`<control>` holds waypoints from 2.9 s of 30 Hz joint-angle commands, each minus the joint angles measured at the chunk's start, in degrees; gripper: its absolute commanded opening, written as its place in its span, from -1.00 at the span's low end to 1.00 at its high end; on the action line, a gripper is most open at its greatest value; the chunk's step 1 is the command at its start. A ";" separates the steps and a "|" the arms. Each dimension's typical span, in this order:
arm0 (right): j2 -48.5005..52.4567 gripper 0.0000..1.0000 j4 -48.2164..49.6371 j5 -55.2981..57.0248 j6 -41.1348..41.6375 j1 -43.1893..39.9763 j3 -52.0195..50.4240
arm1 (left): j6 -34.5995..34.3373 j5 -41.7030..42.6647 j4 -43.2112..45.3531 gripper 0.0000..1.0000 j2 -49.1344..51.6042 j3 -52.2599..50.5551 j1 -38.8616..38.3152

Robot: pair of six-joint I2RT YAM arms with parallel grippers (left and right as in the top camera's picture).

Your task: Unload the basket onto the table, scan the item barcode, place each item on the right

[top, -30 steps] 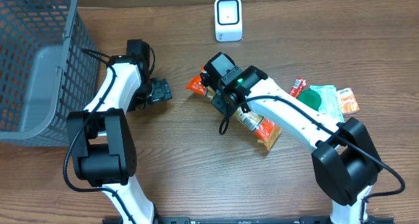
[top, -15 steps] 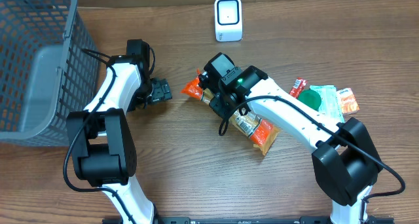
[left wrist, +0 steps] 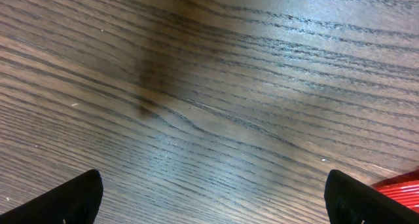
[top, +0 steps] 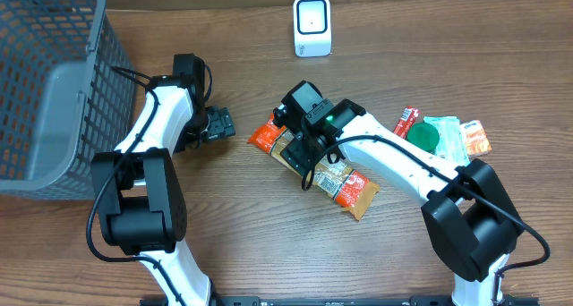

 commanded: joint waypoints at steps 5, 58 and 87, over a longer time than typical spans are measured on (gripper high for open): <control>-2.64 0.82 -1.38 7.69 -0.52 -0.79 -0.46 | -0.79 -0.70 -0.07 1.00 -0.07 0.55 0.13; -2.16 -0.87 -12.68 3.02 -10.12 -4.07 6.69 | -0.79 -0.70 -0.07 0.99 -0.07 0.55 0.13; -10.32 -0.89 -16.87 19.39 -8.26 -0.52 29.33 | -0.79 -0.70 -0.07 0.99 -0.07 0.55 0.13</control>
